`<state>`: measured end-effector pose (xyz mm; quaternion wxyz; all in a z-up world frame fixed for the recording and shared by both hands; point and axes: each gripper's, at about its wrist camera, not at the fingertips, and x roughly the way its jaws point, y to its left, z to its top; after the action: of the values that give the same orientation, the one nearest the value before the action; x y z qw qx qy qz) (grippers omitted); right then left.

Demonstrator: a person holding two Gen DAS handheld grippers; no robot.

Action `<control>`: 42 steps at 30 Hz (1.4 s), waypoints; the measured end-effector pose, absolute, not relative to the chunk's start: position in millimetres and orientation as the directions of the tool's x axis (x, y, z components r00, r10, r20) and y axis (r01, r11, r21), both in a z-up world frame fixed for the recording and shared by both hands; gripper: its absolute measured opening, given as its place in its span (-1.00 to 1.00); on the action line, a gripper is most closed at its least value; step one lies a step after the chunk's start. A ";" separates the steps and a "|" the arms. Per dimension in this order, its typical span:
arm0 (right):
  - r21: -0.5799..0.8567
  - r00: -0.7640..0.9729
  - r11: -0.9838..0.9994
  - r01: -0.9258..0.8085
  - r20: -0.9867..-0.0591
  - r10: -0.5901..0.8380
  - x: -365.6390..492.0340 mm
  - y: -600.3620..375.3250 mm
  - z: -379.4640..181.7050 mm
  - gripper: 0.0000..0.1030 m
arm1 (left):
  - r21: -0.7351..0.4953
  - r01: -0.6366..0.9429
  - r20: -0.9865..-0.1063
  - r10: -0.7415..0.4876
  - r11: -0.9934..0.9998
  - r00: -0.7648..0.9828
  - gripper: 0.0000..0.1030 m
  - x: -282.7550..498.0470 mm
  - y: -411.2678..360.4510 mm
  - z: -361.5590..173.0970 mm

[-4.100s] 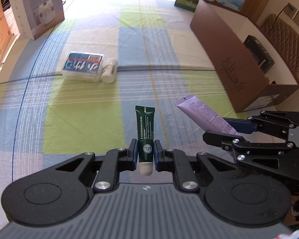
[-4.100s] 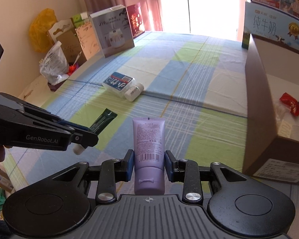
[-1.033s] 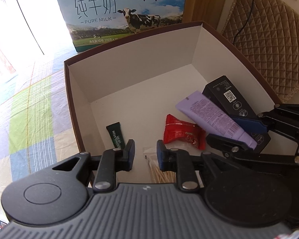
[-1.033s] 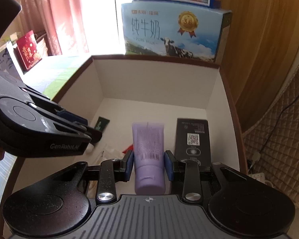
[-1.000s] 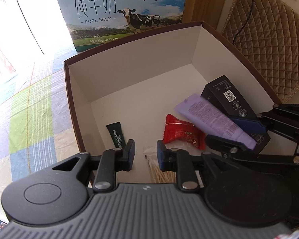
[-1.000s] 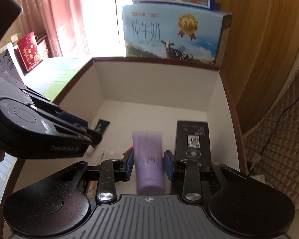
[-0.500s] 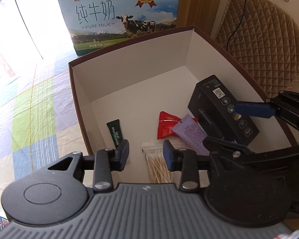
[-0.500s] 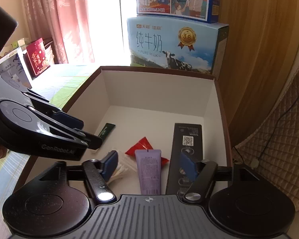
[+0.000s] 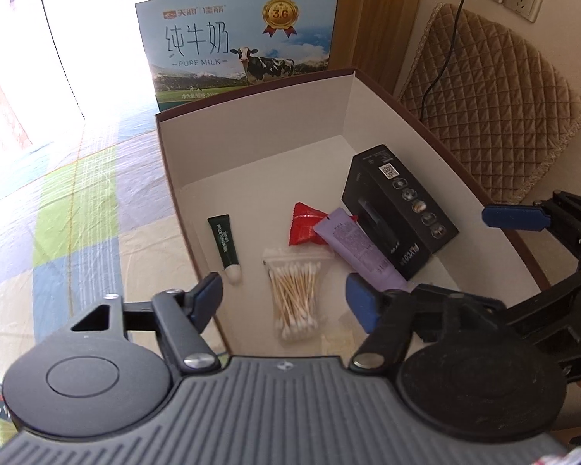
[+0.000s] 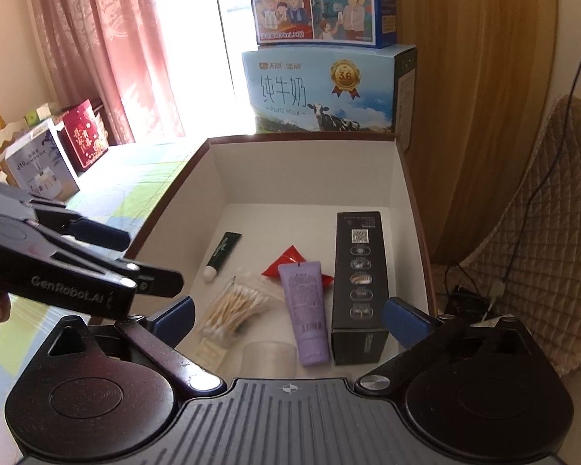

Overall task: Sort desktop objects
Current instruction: 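Open both grippers to release the green and lavender tubes, then withdraw both tools from the box toward the floss box and pill bottle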

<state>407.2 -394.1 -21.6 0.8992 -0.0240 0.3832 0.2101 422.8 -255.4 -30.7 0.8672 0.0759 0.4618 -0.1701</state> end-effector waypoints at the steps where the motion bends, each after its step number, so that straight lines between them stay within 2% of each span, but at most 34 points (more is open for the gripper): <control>1: 0.119 0.621 0.912 -0.393 -0.698 0.358 403.8 -394.4 -20.1 0.96 | -0.022 0.362 -0.826 -0.221 0.932 0.519 0.40 417.6 -254.2 -29.1; 5: 0.133 0.633 0.914 -0.383 -0.682 0.365 387.5 -396.1 -13.3 0.96 | -0.037 0.343 -0.819 -0.225 0.938 0.528 0.53 398.6 -245.8 -22.8; 12: 0.138 0.645 0.916 -0.376 -0.671 0.366 360.8 -394.9 -4.5 0.96 | -0.043 0.291 -0.809 -0.204 0.956 0.551 0.61 370.3 -228.4 -13.1; 42: 0.172 0.606 0.901 -0.398 -0.688 0.399 260.9 -371.9 -1.1 0.96 | -0.060 0.221 -0.816 -0.175 0.973 0.551 0.65 259.9 -169.2 0.3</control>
<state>260.9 -371.9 -1.1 0.8962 0.0006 0.3838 0.2225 259.9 -169.2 0.3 0.8804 0.0249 0.4601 -0.1126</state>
